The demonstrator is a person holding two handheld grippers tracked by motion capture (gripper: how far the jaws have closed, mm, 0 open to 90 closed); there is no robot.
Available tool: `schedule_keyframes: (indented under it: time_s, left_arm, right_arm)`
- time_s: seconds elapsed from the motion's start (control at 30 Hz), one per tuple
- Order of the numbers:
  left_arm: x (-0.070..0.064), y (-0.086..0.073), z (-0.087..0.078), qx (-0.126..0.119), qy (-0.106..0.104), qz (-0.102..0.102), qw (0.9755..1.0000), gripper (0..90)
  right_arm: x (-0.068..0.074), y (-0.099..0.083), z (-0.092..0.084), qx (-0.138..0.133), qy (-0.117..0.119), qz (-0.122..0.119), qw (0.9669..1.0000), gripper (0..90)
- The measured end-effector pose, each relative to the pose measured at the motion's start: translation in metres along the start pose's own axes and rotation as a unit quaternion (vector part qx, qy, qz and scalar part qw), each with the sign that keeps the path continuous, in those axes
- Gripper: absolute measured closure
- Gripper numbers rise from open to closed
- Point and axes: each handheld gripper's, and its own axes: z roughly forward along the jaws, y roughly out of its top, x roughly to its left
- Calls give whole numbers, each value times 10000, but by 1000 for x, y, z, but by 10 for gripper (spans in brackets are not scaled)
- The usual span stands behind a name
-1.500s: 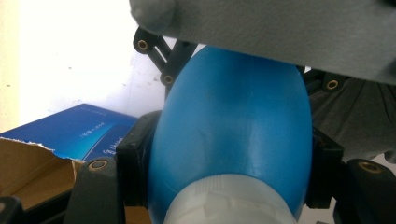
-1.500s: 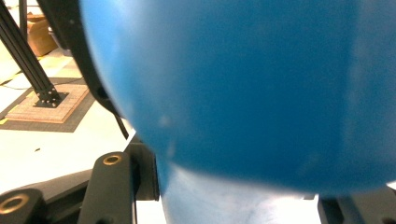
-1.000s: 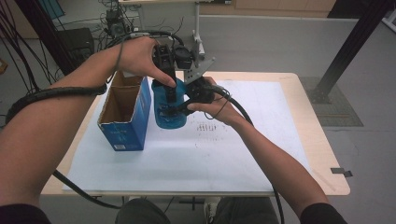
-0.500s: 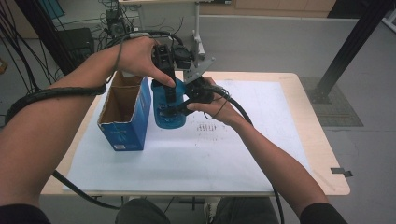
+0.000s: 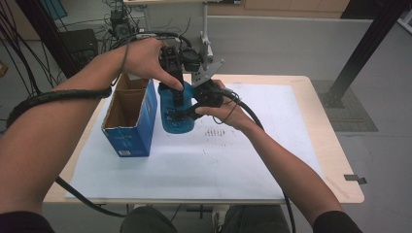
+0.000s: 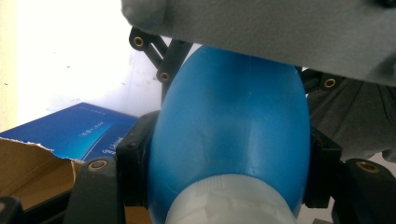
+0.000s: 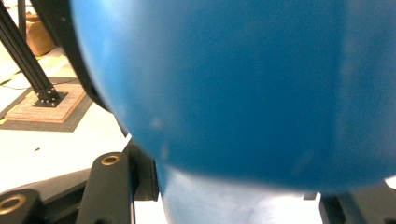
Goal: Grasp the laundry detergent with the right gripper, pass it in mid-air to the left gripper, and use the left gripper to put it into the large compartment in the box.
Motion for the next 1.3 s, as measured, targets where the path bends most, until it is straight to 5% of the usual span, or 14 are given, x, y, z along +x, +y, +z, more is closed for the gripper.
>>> schedule_keyframes:
  time_s: [1.3]
  left_arm:
    - [0, -3, 2, 17, -5, -99, 9999, 363]
  right_arm:
    - [-1, -1, 3, 22, 4, 87, 10000, 405]
